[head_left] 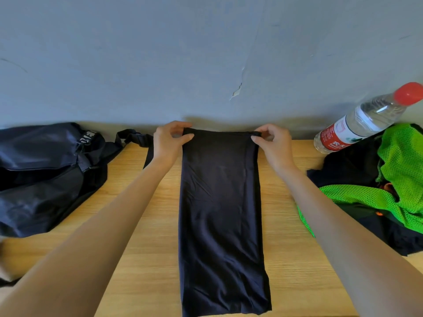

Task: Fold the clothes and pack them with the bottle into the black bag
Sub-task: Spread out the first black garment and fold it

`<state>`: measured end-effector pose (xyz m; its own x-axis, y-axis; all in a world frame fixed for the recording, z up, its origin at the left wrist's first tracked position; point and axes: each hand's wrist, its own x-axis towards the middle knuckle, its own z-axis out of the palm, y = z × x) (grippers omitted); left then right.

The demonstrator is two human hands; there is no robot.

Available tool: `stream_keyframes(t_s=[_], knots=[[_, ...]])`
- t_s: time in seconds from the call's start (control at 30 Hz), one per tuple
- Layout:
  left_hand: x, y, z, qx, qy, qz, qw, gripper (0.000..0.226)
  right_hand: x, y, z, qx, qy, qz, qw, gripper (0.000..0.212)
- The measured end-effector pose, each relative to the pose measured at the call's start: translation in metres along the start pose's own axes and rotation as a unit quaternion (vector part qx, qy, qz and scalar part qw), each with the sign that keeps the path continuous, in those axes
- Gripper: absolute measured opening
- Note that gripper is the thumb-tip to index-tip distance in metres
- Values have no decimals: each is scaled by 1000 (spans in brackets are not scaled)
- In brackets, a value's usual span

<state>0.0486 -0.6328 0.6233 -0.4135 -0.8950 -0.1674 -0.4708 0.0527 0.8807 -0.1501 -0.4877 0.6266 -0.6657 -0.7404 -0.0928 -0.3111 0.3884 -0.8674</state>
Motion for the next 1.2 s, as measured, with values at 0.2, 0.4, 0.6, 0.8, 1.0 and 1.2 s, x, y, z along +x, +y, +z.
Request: stream_keyframes(t_s=[0.2,0.4,0.6,0.8,1.0,1.2], knots=[[-2,23,-18,-31,1,38,999,17,0,-28,-15,47,21,-17,999,9],[-23,37,-39,-70,-51,53,995,16,-27,-53,-32,98,0,-38,994,23],[-71,25,-53,-89,-106,37,990,20,-80,-50,-41,92,-17,-39,995,28],[-132,2,-59,-78,-149,42,985,18,-141,-27,-43,82,-67,-30,994,20],[-191,-10,-63,-105,-146,39,983,22,-190,-15,-52,94,-84,-53,991,9],[-241,-28,-59,-75,-169,43,982,20,-231,0,-56,78,-101,-46,991,9]])
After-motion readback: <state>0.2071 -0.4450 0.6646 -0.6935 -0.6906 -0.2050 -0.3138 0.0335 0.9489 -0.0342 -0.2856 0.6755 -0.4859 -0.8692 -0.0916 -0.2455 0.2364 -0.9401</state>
